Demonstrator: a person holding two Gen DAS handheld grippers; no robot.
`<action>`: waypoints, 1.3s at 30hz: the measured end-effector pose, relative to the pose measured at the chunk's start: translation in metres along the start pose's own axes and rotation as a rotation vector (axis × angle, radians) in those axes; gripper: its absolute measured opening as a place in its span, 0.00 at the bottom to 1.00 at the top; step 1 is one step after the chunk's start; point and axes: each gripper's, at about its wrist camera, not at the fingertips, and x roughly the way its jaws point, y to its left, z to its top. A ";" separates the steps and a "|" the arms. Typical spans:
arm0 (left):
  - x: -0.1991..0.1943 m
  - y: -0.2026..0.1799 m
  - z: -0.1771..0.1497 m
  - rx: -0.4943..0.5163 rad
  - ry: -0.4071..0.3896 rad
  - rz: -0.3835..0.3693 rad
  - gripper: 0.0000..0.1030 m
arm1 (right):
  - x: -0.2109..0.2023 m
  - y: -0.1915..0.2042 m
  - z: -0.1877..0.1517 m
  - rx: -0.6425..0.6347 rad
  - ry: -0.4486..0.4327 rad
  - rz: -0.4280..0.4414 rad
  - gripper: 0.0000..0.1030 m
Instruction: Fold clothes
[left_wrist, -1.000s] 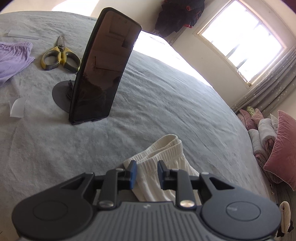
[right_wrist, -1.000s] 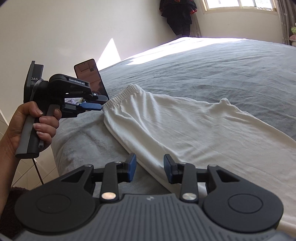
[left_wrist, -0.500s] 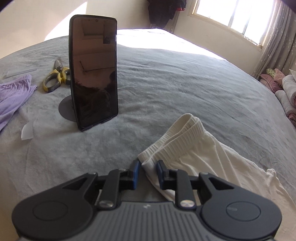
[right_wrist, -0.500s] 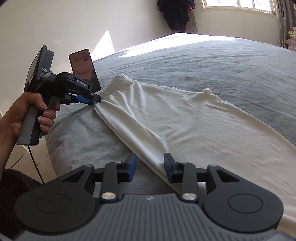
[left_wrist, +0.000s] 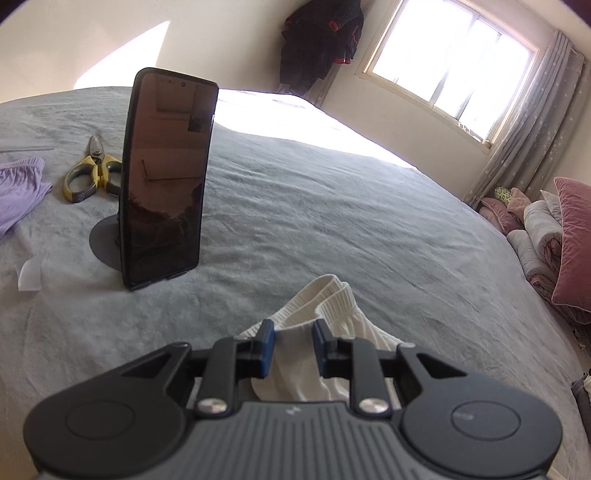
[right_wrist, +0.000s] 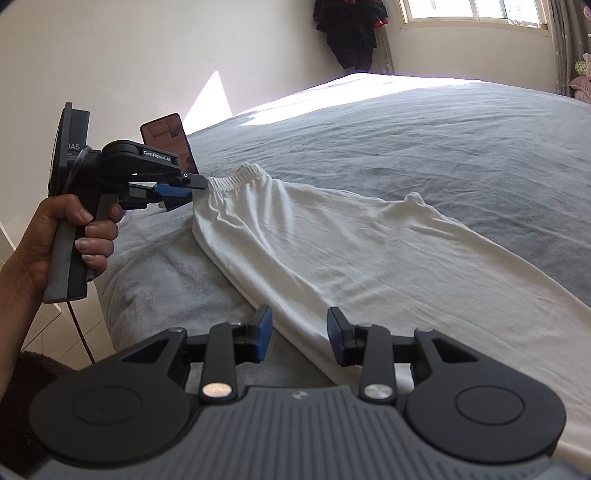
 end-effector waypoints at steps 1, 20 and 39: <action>0.000 -0.001 0.000 0.006 0.003 0.012 0.22 | 0.004 0.001 0.005 -0.006 -0.006 0.004 0.36; 0.010 -0.026 -0.043 0.439 0.163 -0.370 0.22 | 0.128 -0.013 0.105 -0.162 0.053 -0.046 0.36; 0.004 -0.024 -0.053 0.580 0.204 -0.391 0.22 | 0.143 -0.034 0.117 -0.068 0.060 -0.071 0.18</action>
